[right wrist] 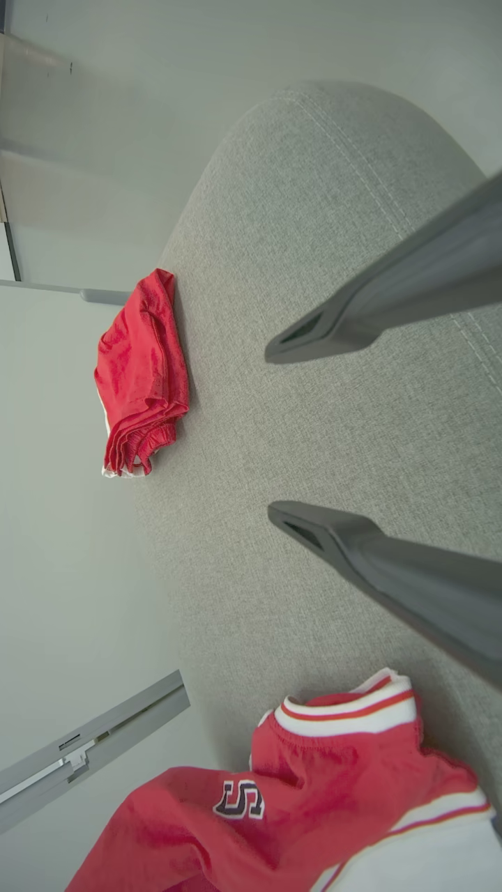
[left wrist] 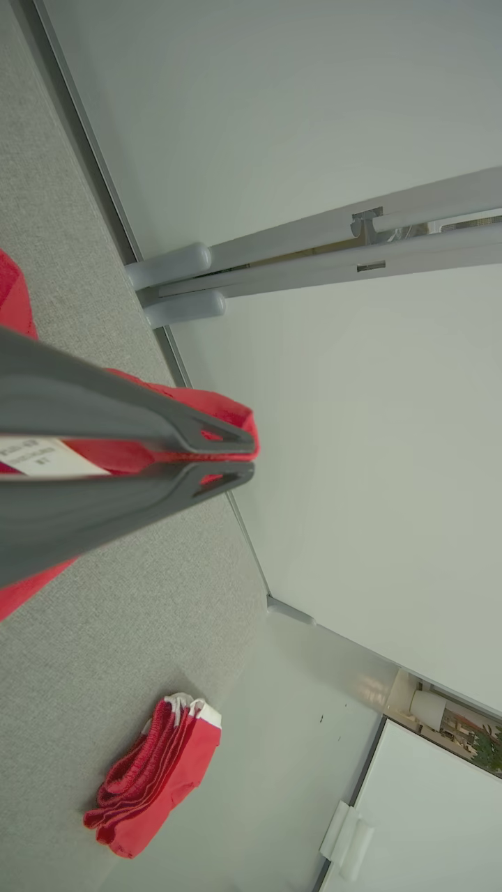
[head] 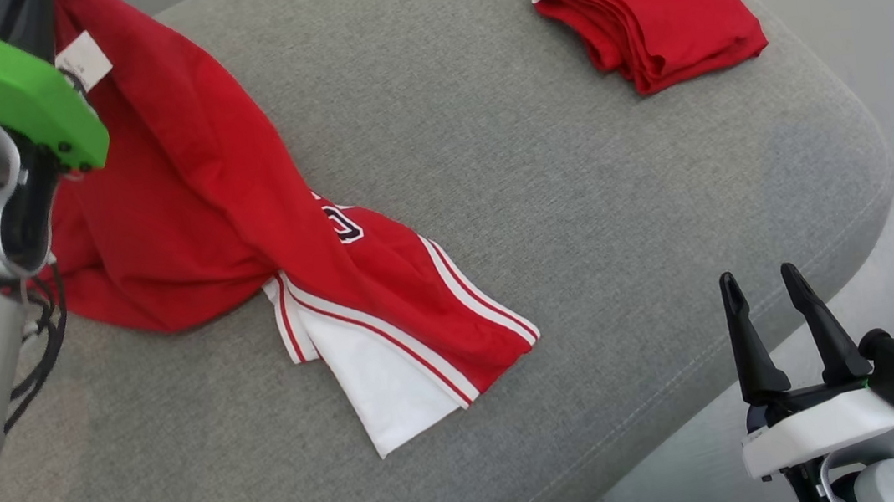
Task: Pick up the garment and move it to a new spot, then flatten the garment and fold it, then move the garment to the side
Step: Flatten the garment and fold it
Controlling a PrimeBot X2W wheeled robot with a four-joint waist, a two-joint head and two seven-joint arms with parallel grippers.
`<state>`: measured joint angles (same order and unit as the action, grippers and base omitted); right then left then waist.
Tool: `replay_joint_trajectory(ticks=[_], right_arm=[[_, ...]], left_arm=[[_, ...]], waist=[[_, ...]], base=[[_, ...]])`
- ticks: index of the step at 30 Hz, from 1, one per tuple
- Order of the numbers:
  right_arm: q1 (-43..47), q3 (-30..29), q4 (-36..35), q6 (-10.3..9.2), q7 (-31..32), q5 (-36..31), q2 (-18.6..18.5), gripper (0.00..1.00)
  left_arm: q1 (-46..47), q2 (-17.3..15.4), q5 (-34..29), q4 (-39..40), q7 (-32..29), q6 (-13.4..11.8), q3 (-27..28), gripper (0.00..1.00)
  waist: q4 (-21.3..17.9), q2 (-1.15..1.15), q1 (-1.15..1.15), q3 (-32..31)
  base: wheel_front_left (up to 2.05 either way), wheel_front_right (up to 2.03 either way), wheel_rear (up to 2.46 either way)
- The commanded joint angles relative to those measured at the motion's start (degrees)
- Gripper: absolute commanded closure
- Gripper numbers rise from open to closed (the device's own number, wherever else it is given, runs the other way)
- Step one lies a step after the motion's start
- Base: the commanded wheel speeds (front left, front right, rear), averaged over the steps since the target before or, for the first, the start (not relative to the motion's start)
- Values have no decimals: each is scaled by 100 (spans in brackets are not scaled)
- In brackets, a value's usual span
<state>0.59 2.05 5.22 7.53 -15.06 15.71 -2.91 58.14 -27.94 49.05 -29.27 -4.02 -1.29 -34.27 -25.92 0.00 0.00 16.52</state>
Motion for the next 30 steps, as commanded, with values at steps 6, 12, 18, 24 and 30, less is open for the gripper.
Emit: replay_joint_trajectory(ticks=[6, 12, 18, 24, 30], right_arm=[[163, -186, -18, -9, -14, -281, 1, 0], [124, -258, -60, -9, -14, -523, -3, 0], [243, -236, -63, -9, -14, -710, -5, 0], [402, -303, -68, -9, -14, -838, -5, 0], [500, -279, -73, -9, -14, -953, -4, 0]], left_arm=[[-1485, -291, 412, 853, 358, -134, 211, 100], [-2999, -296, 587, 1690, 737, -516, 140, 100], [-4461, -129, 870, 1794, 1336, -920, 223, 100], [-5472, 171, 1108, 1476, 1777, -915, 400, 100], [-6079, 406, 1166, 1325, 1884, -718, 524, 100]], waist=[[814, 0, 0, -353], [1519, 0, 0, -549], [2043, 0, 0, -665], [2406, 0, 0, -747], [2608, 0, 0, -819]], base=[[0, 0, 0], [0, 0, 0], [0, 0, 0], [0, 0, 0], [0, 0, 0]])
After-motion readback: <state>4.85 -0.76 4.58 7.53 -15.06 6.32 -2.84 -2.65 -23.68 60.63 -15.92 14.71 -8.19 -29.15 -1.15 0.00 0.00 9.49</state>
